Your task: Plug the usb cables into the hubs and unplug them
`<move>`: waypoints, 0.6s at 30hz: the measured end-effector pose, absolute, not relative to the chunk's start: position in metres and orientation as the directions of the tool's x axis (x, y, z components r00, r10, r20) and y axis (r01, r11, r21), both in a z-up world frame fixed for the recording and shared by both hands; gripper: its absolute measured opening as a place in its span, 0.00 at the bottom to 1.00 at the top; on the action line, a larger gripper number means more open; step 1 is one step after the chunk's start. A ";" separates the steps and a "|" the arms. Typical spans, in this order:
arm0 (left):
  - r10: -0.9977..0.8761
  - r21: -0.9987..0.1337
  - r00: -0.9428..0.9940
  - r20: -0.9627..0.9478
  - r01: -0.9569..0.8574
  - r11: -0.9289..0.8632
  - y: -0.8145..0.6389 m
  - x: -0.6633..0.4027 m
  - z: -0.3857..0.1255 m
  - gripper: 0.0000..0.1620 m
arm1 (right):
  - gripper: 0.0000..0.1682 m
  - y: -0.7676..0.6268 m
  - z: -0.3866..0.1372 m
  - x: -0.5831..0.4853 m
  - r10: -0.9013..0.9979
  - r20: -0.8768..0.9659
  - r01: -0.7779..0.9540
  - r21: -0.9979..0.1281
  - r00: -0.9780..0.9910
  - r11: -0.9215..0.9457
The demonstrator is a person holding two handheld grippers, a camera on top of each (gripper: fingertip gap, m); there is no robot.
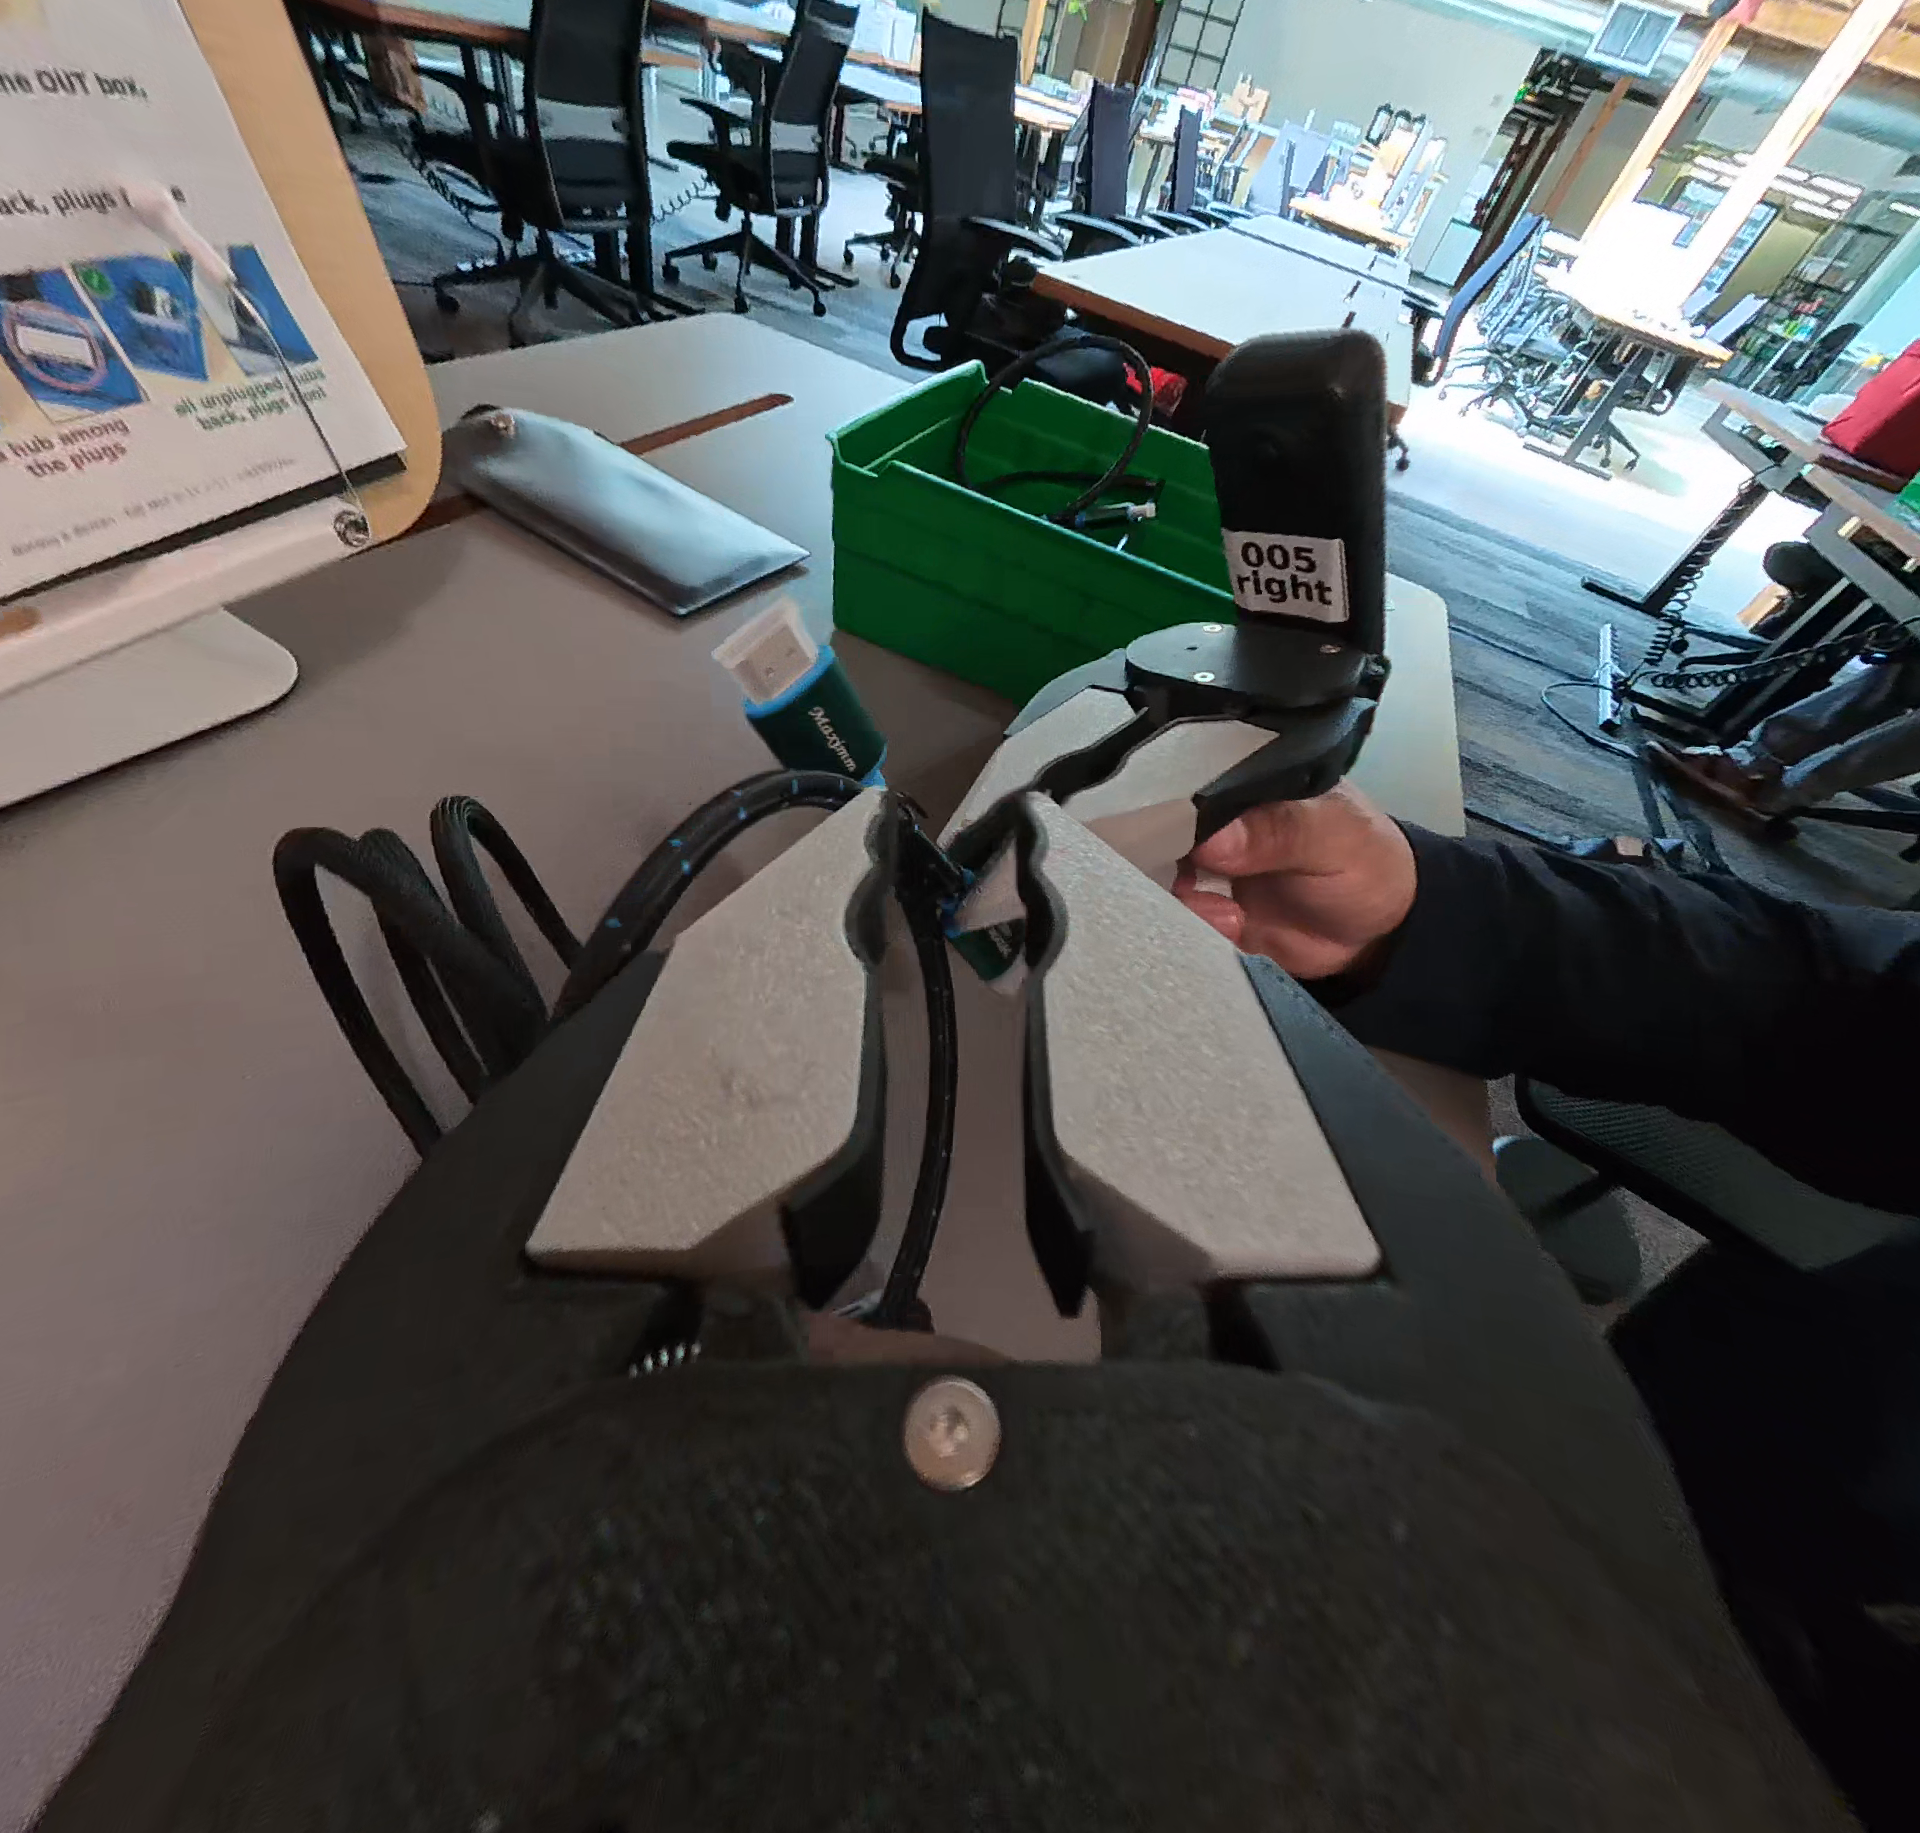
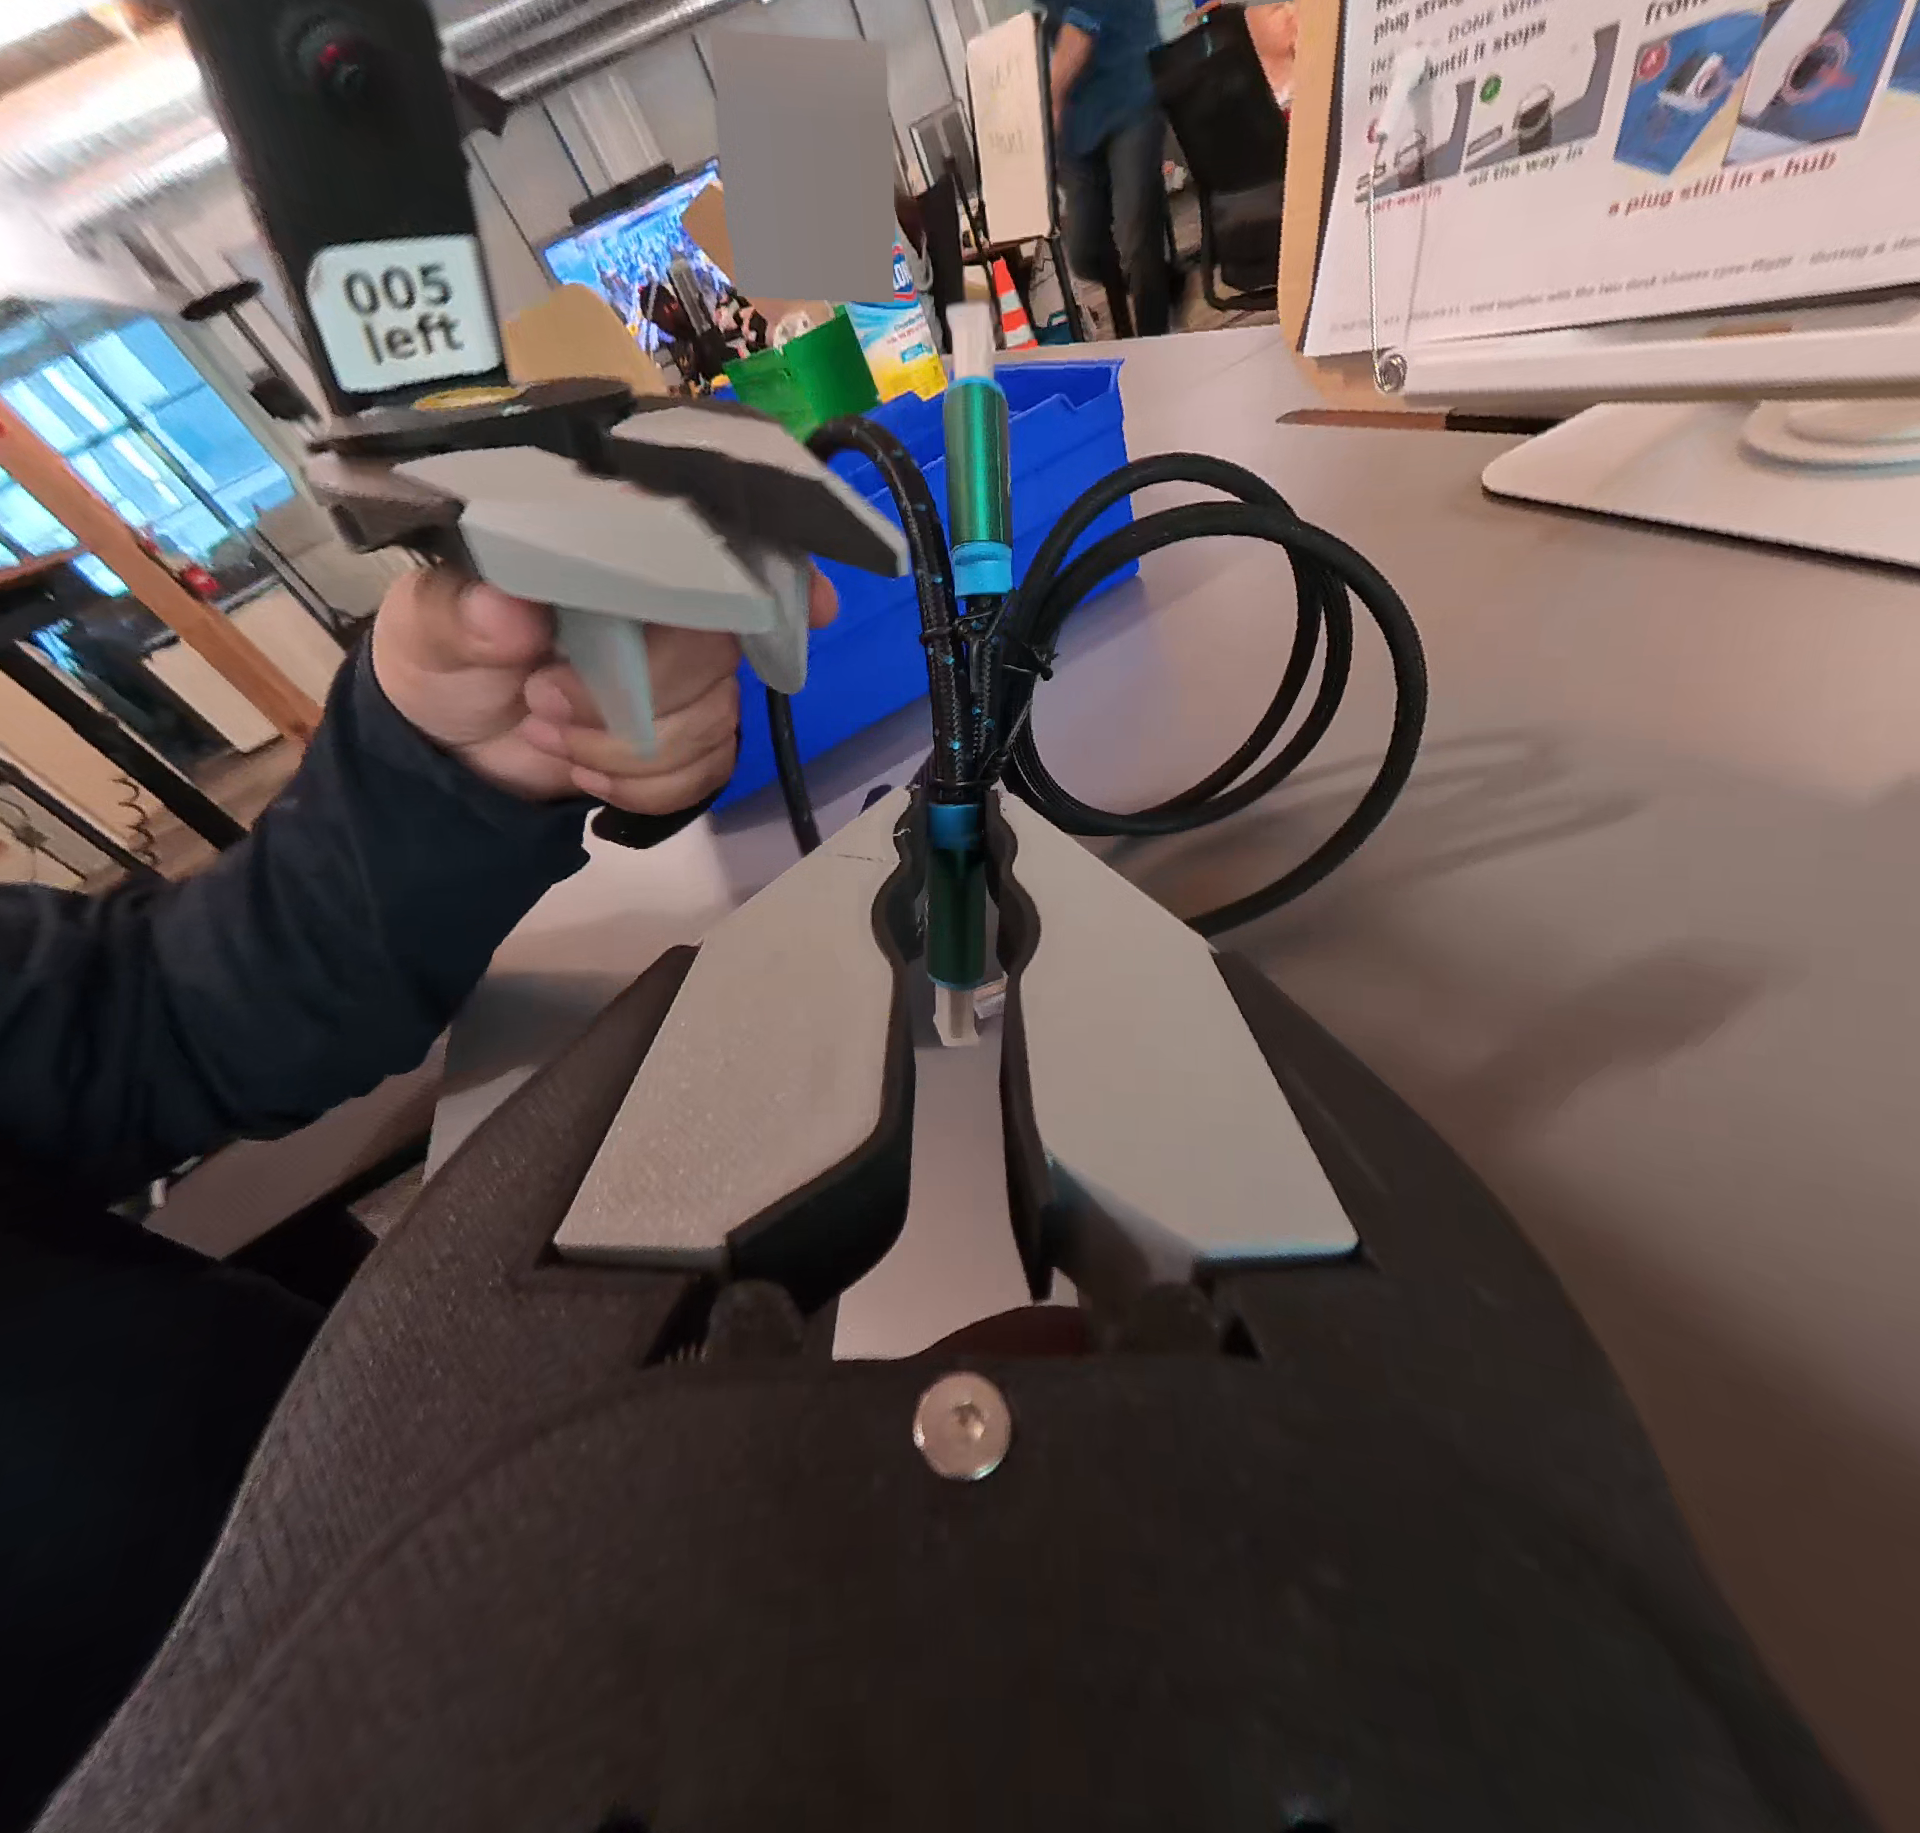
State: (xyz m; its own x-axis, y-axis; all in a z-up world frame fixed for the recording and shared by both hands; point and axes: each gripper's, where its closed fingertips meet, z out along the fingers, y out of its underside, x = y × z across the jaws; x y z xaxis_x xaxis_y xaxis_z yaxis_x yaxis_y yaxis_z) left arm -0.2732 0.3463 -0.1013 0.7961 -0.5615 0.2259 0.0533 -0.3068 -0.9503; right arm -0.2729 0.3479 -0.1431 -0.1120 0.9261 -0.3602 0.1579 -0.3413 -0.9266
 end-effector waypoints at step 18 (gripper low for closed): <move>-0.493 -0.939 0.835 0.243 0.075 -0.336 0.344 -0.266 -0.116 0.18 | 0.04 0.334 -0.124 -0.266 0.891 -0.385 0.099 -0.923 -0.238 -0.373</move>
